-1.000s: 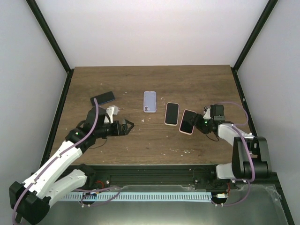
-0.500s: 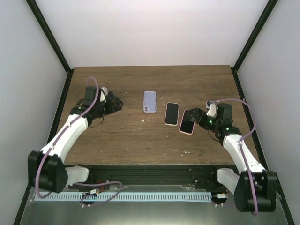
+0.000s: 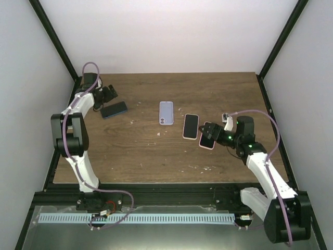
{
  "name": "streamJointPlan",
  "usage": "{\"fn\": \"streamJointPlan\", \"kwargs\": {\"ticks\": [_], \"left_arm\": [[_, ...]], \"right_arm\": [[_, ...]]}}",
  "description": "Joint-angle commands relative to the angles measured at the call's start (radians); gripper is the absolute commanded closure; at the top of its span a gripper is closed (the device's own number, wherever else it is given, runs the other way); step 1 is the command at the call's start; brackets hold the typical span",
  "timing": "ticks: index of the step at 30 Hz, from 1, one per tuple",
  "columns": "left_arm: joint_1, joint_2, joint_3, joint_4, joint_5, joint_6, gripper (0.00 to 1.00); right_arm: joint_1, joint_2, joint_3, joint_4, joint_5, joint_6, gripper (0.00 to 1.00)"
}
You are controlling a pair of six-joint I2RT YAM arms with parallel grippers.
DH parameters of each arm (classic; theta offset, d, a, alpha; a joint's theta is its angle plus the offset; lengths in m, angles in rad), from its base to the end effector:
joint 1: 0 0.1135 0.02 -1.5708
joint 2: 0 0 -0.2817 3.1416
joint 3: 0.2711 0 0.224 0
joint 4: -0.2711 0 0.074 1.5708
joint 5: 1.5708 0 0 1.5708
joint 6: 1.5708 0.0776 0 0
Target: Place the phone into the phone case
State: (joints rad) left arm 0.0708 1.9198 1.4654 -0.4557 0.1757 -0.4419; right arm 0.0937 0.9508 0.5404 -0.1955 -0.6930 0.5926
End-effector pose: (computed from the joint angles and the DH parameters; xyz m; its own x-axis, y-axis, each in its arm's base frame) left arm 0.4288 0.0168 0.2186 -0.7279 -0.4737 -0.4957 -0.3030 0.8708 -0.3872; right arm 0.1826 0.0670 0.2355 -0.8025 0.3562 -0.4786 -0.1767 0.6244 0.7609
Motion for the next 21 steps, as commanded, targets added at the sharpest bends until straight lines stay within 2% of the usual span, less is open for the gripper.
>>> {"fn": "streamJointPlan", "kwargs": {"ticks": [1,6,8,10,13,17,21], "left_arm": [[0.019,0.135,0.171,-0.045,-0.022,0.062,0.0],[0.031,0.277,0.343,-0.109,-0.041,0.119,0.01],[0.036,0.316,0.399,-0.113,-0.047,0.139,0.01],[0.042,0.352,0.433,-0.105,-0.052,0.156,0.01],[0.047,0.414,0.498,-0.136,-0.062,0.167,0.01],[0.05,0.441,0.501,-0.14,-0.014,0.155,0.01],[0.049,0.44,0.478,-0.167,-0.031,0.138,0.01]], "right_arm": [[0.098,0.029,0.038,0.006,0.037,0.025,0.0],[0.221,0.123,0.1,0.028,0.147,0.036,0.0],[0.262,0.168,0.123,0.063,0.181,0.04,0.04],[0.286,0.231,0.154,0.083,0.215,0.039,0.15],[0.31,0.353,0.224,0.098,0.248,0.019,0.2],[0.342,0.513,0.343,0.089,0.369,-0.02,0.47],[0.346,0.668,0.463,0.071,0.46,-0.047,0.6]]}}
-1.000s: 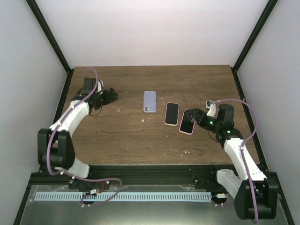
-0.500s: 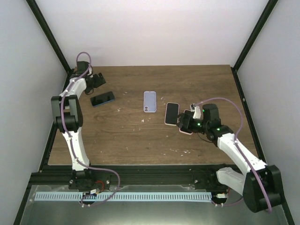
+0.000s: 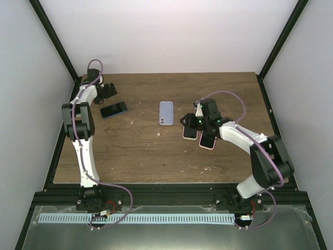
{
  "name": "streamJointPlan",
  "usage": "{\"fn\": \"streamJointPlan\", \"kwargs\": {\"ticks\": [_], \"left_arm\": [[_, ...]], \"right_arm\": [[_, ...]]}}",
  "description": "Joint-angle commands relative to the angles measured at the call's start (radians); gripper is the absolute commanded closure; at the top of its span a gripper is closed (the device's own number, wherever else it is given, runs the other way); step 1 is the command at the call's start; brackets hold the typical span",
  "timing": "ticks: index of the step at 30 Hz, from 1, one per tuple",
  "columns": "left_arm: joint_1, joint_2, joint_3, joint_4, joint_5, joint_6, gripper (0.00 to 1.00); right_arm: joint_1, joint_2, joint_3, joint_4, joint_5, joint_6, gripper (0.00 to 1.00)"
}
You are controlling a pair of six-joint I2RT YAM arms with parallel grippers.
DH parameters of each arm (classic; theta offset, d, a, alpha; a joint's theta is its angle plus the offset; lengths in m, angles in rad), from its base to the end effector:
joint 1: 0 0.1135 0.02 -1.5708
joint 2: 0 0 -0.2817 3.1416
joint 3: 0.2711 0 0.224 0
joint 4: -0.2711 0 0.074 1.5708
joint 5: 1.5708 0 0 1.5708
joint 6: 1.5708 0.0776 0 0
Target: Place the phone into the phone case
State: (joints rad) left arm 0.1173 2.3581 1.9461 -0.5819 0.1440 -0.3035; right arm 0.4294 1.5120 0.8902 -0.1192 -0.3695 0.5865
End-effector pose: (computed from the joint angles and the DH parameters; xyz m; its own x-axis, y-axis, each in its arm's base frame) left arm 0.5213 0.0502 0.1545 -0.7830 -0.3901 -0.4846 -0.2851 0.9174 -0.2778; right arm 0.2809 0.1595 0.2190 -0.8601 0.1738 -0.4796 -0.1854 0.7693 0.6114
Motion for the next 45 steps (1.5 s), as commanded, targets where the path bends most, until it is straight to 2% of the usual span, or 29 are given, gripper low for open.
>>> {"fn": "streamJointPlan", "kwargs": {"ticks": [1,5,11,16,21,25,30,38,45], "left_arm": [[0.002,0.002,-0.005,-0.053,0.0,-0.005,0.01],[0.002,-0.005,-0.026,-0.122,-0.013,-0.024,0.02],[0.003,-0.107,-0.198,-0.053,0.001,-0.044,0.02],[0.003,-0.119,-0.225,-0.084,0.082,-0.06,0.04],[0.002,-0.177,-0.323,-0.058,0.132,-0.092,0.07],[0.002,-0.22,-0.396,-0.059,0.146,-0.094,0.08],[0.002,-0.284,-0.492,-0.056,0.169,-0.092,0.1],[-0.027,-0.394,-0.601,-0.06,0.202,-0.088,0.14],[-0.065,-0.481,-0.688,-0.036,0.199,-0.087,0.16]], "right_arm": [[0.014,0.146,0.147,-0.013,0.165,-0.046,0.61],[0.032,0.315,0.299,-0.06,0.232,-0.074,0.65],[0.052,0.498,0.493,-0.131,0.271,-0.098,0.65],[0.083,0.608,0.597,-0.159,0.279,-0.115,0.55],[0.12,0.68,0.66,-0.214,0.353,-0.133,0.56],[0.142,0.708,0.693,-0.249,0.417,-0.148,0.64],[0.162,0.715,0.72,-0.291,0.5,-0.166,0.8],[0.176,0.623,0.637,-0.261,0.488,-0.176,0.99],[0.193,0.529,0.508,-0.244,0.442,-0.166,0.99]]}}
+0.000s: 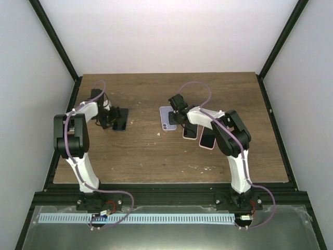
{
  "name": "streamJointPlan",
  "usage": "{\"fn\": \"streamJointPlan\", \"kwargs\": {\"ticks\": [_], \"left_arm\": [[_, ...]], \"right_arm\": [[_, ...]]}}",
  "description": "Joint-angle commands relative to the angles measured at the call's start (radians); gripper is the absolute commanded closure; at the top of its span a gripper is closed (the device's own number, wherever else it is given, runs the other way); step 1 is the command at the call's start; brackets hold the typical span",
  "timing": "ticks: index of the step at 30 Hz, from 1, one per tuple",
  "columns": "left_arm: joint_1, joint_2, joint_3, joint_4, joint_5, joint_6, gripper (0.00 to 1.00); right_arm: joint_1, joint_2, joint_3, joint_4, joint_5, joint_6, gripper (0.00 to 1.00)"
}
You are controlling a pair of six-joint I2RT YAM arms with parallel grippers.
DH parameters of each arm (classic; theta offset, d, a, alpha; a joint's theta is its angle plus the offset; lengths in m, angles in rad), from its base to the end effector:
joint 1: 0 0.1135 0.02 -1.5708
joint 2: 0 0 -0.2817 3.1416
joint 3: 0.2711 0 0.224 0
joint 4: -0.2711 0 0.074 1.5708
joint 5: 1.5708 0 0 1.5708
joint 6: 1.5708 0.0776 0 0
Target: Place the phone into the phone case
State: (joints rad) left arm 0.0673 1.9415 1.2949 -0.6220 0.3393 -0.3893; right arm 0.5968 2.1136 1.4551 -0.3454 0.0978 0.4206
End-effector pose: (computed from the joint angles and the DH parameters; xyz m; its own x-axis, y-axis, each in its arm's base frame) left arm 0.3751 -0.0006 0.1534 -0.8947 -0.4190 -0.1548 -0.3287 0.8523 -0.4069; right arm 0.3799 0.2489 0.1425 -0.8476 -0.0846 -0.5239 -0.1861 0.9719 0.1441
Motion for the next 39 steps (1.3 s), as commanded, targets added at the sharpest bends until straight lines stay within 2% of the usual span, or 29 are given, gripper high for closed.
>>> {"fn": "streamJointPlan", "kwargs": {"ticks": [1,10,17,21,26,31,35,39], "left_arm": [[-0.016,-0.077,-0.041,0.009,-0.012,0.001,0.17],[-0.065,-0.054,0.052,-0.028,-0.152,0.123,0.08],[-0.102,0.018,0.145,-0.071,-0.233,0.202,0.03],[-0.115,0.045,0.157,-0.073,-0.258,0.237,0.04],[-0.128,0.075,0.159,-0.058,-0.237,0.262,0.04],[-0.169,0.107,0.195,-0.083,-0.339,0.285,0.04],[-0.177,0.125,0.201,-0.084,-0.367,0.3,0.04],[-0.181,0.146,0.208,-0.088,-0.388,0.304,0.05]], "right_arm": [[0.031,-0.087,-0.076,-0.021,-0.035,0.003,0.99],[0.125,-0.175,-0.21,-0.048,-0.066,0.149,0.98],[0.162,-0.158,-0.224,-0.065,-0.068,0.222,0.94],[0.162,-0.194,-0.239,-0.067,-0.103,0.241,0.8],[0.163,-0.277,-0.267,-0.061,-0.132,0.232,0.59],[0.163,-0.389,-0.309,-0.05,-0.125,0.213,0.24],[0.163,-0.444,-0.341,-0.043,-0.114,0.208,0.02],[0.163,-0.466,-0.367,-0.039,-0.102,0.21,0.0]]}}
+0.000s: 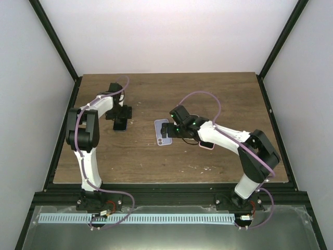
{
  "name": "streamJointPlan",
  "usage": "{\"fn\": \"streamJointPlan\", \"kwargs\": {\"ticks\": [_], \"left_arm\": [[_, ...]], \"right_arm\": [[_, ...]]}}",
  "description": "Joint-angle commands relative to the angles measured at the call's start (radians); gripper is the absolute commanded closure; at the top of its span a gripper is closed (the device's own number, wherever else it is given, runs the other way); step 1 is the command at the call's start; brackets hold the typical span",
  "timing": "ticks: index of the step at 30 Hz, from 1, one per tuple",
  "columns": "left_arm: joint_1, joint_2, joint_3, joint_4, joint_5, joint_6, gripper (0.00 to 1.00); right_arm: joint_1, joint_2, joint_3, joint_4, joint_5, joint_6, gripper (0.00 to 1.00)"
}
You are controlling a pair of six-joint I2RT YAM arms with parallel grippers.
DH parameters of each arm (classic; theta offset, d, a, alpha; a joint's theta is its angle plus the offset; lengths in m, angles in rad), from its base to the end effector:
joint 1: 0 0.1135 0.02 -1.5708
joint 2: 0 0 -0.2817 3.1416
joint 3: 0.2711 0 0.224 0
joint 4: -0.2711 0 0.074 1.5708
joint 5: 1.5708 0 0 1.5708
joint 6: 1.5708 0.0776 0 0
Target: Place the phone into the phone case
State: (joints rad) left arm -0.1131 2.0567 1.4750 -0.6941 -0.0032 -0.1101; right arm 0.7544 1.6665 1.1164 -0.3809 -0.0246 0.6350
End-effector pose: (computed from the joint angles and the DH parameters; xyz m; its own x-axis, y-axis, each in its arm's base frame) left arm 0.4063 -0.0459 0.1491 -0.9572 -0.0018 -0.2893 0.0068 0.9996 -0.0289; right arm 0.2557 0.2430 0.2106 -0.8831 -0.0162 -0.4690 -0.2130 0.9043 0.3700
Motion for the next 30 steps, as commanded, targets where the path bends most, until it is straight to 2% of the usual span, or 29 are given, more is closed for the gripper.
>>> {"fn": "streamJointPlan", "kwargs": {"ticks": [1,17,24,27,30], "left_arm": [[0.0,0.036,0.029,-0.018,-0.047,0.025,0.05],[-0.006,0.054,0.018,-0.027,-0.043,0.022,0.16],[-0.021,0.038,0.015,-0.067,-0.034,-0.012,0.28],[-0.029,0.025,0.012,-0.087,-0.028,-0.025,0.32],[-0.032,-0.009,-0.006,-0.09,-0.003,-0.049,0.35]], "right_arm": [[0.005,-0.02,-0.03,-0.003,0.02,-0.005,0.0],[0.005,-0.044,-0.047,0.009,0.033,-0.006,0.0],[0.003,-0.063,-0.098,0.085,0.018,-0.033,0.0],[0.003,-0.052,-0.095,0.101,0.038,-0.066,0.0],[-0.014,-0.015,-0.066,0.118,-0.008,-0.104,0.0]]}}
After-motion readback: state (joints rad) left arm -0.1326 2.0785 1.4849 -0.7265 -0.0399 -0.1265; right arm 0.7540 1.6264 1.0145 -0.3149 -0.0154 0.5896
